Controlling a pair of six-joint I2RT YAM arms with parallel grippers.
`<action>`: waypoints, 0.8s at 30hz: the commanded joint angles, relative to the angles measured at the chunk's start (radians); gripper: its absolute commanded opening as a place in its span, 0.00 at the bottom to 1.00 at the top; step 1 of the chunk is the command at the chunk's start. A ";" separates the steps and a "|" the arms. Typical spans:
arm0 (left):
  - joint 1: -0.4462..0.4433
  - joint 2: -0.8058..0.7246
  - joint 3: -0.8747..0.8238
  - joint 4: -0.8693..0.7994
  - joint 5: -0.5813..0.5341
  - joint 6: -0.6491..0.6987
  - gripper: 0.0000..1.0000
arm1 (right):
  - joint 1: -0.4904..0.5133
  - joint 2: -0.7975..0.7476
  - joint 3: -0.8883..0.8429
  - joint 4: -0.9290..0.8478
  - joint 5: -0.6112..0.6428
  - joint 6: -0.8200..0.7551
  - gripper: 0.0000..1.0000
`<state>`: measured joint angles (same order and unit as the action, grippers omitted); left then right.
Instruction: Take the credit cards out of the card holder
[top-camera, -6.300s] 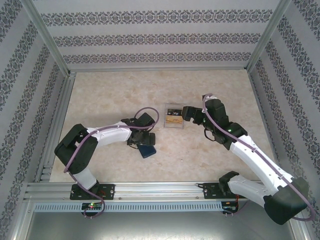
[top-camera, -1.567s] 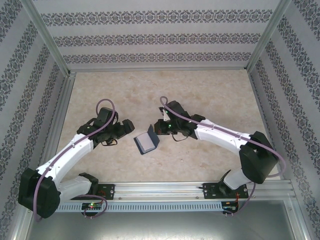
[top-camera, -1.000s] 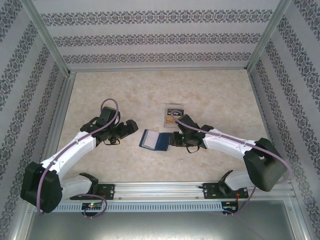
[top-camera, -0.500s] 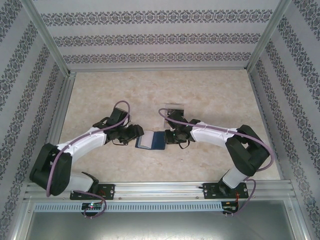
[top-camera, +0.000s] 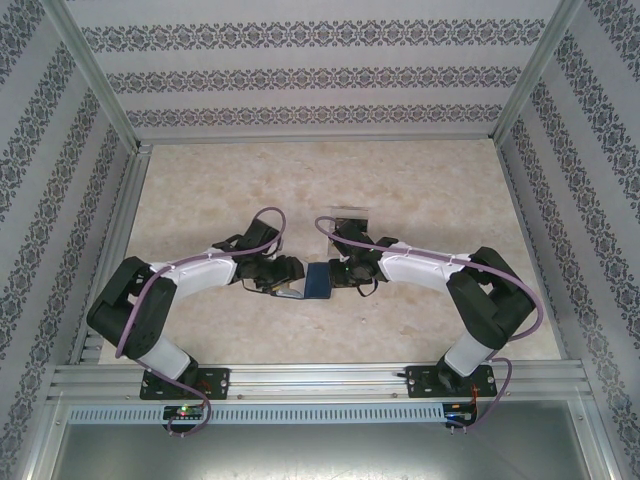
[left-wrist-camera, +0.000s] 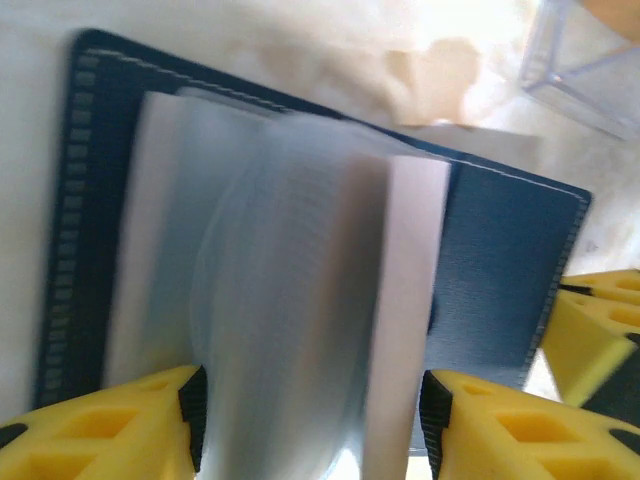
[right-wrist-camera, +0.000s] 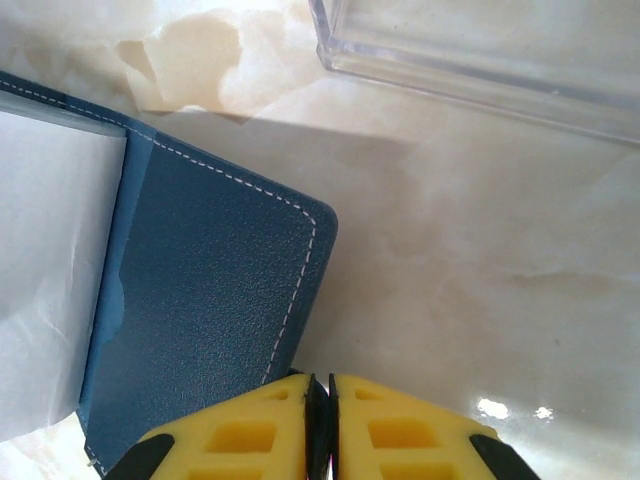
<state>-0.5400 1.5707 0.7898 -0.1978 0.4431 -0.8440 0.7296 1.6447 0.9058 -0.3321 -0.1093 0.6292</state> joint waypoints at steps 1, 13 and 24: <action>-0.030 0.004 0.043 0.021 -0.009 0.005 0.63 | 0.009 0.003 0.009 0.000 -0.003 -0.003 0.15; -0.034 -0.130 0.071 -0.185 -0.191 0.051 0.71 | 0.013 -0.024 -0.010 0.005 0.003 0.010 0.16; -0.045 -0.011 0.053 -0.031 -0.051 0.044 0.67 | 0.028 -0.035 -0.010 -0.003 0.012 0.016 0.16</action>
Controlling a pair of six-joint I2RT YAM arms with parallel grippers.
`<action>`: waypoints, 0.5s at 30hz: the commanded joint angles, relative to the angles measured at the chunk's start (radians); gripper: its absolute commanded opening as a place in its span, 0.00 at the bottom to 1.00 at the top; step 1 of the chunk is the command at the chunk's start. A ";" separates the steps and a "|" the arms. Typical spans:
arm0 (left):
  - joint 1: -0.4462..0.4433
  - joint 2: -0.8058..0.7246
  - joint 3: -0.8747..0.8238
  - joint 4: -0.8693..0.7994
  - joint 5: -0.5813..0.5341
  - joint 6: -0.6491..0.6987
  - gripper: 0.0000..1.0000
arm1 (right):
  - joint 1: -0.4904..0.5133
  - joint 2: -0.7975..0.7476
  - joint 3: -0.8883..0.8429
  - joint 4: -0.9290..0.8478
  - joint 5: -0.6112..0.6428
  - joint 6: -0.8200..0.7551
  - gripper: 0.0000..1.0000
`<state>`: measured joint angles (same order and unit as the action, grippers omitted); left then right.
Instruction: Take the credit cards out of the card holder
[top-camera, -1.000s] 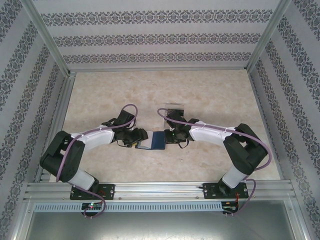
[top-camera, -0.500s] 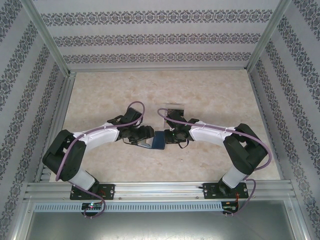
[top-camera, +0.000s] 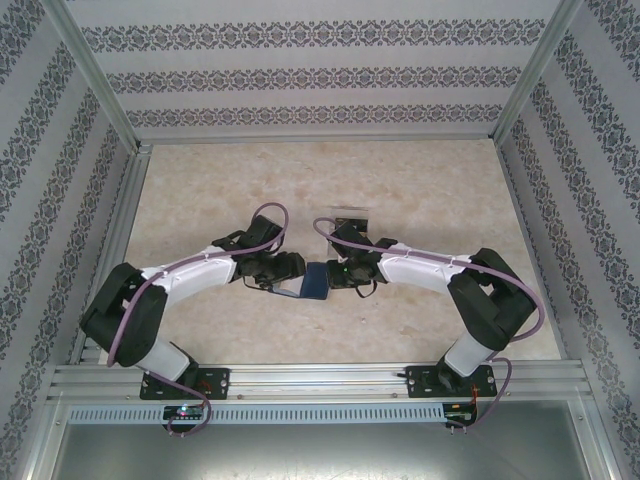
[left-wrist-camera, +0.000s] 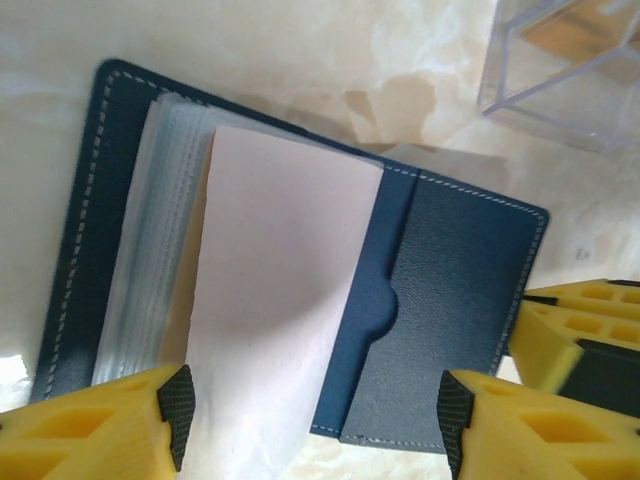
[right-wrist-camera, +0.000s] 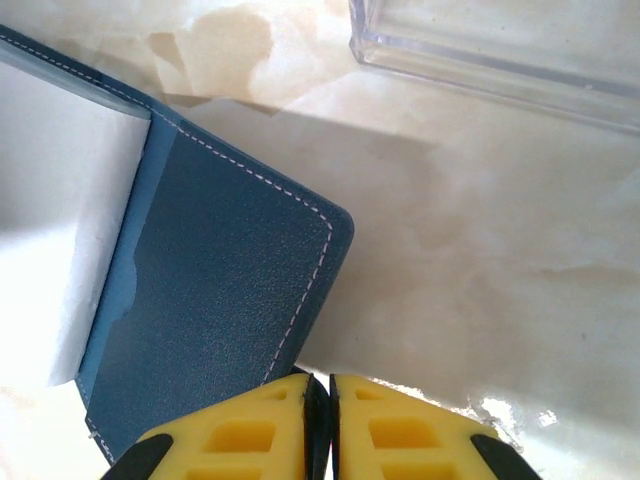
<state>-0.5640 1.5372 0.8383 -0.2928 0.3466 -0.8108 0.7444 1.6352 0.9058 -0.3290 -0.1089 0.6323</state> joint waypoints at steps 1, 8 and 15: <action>-0.023 0.027 -0.002 0.086 0.060 0.004 0.67 | 0.015 -0.027 -0.011 -0.006 0.013 0.014 0.16; -0.060 0.057 0.006 0.213 0.154 -0.025 0.66 | 0.016 -0.040 -0.027 0.007 0.012 0.031 0.17; -0.083 0.122 0.057 0.217 0.201 -0.006 0.66 | -0.002 -0.077 -0.045 0.017 0.014 0.048 0.22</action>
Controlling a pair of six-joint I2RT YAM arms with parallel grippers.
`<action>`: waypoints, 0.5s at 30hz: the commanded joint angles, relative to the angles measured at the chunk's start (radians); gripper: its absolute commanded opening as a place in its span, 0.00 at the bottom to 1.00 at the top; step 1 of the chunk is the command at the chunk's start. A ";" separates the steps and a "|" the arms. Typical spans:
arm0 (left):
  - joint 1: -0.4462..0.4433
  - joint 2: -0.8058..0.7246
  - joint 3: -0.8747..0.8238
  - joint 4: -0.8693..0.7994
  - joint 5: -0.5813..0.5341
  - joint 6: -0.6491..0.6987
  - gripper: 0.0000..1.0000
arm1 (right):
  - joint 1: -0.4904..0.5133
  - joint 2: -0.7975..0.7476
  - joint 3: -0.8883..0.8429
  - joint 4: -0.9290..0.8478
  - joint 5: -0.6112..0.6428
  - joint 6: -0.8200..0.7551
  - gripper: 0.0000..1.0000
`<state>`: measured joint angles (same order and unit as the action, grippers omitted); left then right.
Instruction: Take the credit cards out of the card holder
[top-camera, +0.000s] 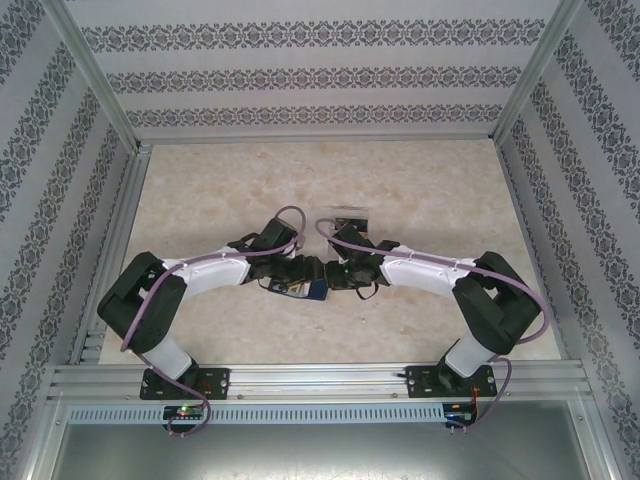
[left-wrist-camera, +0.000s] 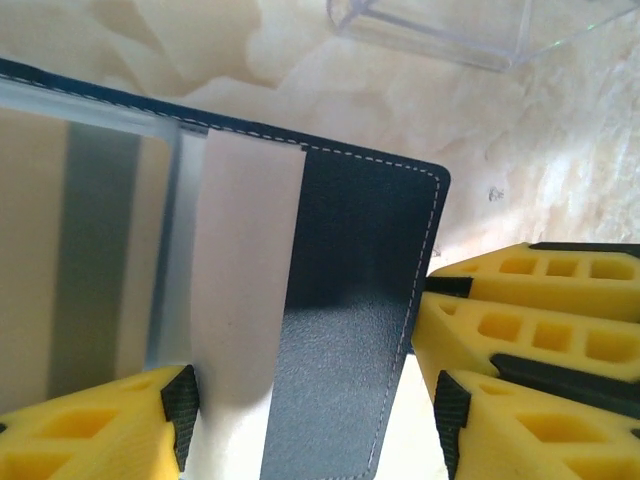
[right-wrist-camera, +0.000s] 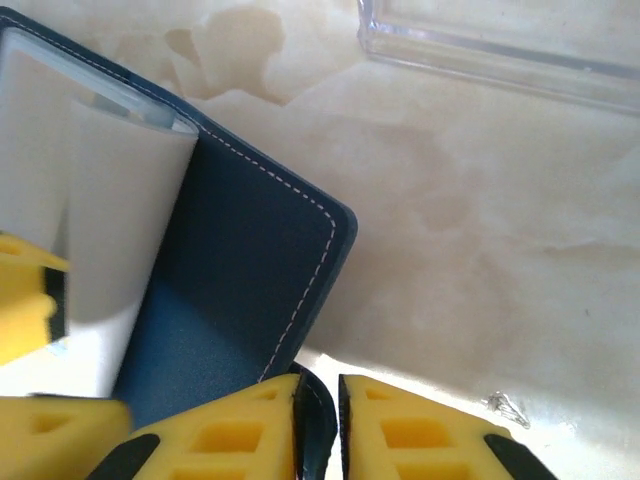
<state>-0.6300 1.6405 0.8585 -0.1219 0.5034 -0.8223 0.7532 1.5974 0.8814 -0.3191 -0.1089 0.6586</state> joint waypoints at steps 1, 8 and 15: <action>-0.020 0.027 0.045 0.045 0.053 0.011 0.66 | -0.017 -0.053 -0.028 0.012 0.014 0.029 0.25; -0.053 0.075 0.101 0.039 0.097 0.042 0.65 | -0.067 -0.138 -0.077 0.044 -0.004 0.074 0.34; -0.056 0.047 0.111 0.022 0.056 0.050 0.66 | -0.075 -0.150 -0.090 0.062 -0.037 0.094 0.38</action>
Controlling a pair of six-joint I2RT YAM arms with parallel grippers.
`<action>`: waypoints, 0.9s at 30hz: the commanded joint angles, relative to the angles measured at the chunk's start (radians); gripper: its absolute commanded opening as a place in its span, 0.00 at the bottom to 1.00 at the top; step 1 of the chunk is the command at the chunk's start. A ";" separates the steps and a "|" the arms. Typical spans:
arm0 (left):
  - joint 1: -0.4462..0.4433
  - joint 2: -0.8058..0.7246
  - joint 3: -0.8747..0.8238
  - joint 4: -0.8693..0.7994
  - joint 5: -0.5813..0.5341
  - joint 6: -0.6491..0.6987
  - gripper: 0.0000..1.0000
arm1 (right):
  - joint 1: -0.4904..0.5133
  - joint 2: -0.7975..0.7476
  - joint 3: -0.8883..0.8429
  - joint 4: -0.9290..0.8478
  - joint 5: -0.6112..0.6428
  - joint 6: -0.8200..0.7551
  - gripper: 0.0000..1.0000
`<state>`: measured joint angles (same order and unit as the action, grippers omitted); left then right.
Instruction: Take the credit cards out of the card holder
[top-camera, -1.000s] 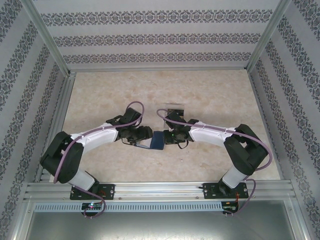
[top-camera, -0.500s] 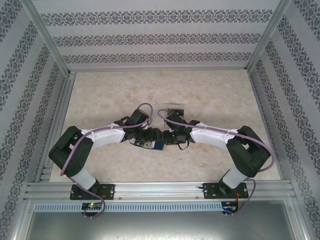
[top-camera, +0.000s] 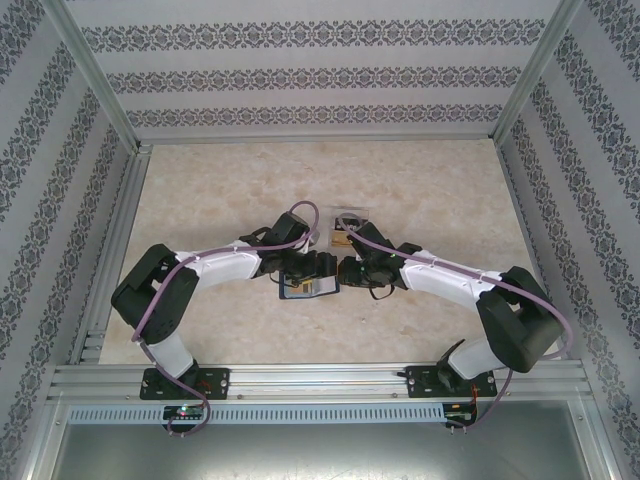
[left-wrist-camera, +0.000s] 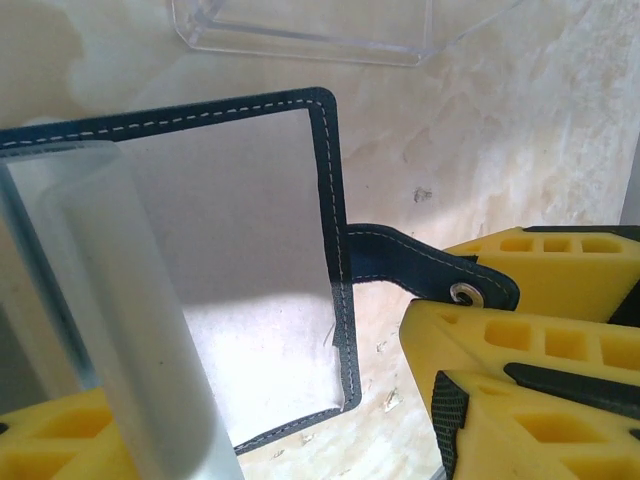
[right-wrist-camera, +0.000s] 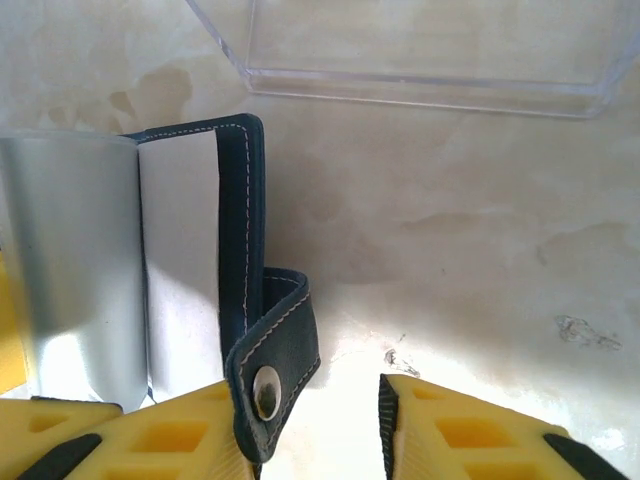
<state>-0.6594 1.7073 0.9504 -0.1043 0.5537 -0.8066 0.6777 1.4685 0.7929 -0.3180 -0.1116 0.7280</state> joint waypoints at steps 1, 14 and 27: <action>-0.024 -0.035 0.016 0.001 -0.010 0.036 0.66 | 0.002 -0.023 -0.004 0.065 -0.034 0.025 0.40; -0.019 -0.006 0.035 0.033 0.002 0.032 0.66 | 0.008 -0.020 0.014 0.056 -0.033 0.017 0.44; -0.020 0.160 0.196 0.025 0.055 0.019 0.67 | 0.006 -0.108 -0.083 0.096 -0.027 0.045 0.44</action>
<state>-0.6621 1.8465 1.0897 -0.1440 0.6239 -0.7864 0.6559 1.4181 0.7246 -0.2993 -0.0216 0.7727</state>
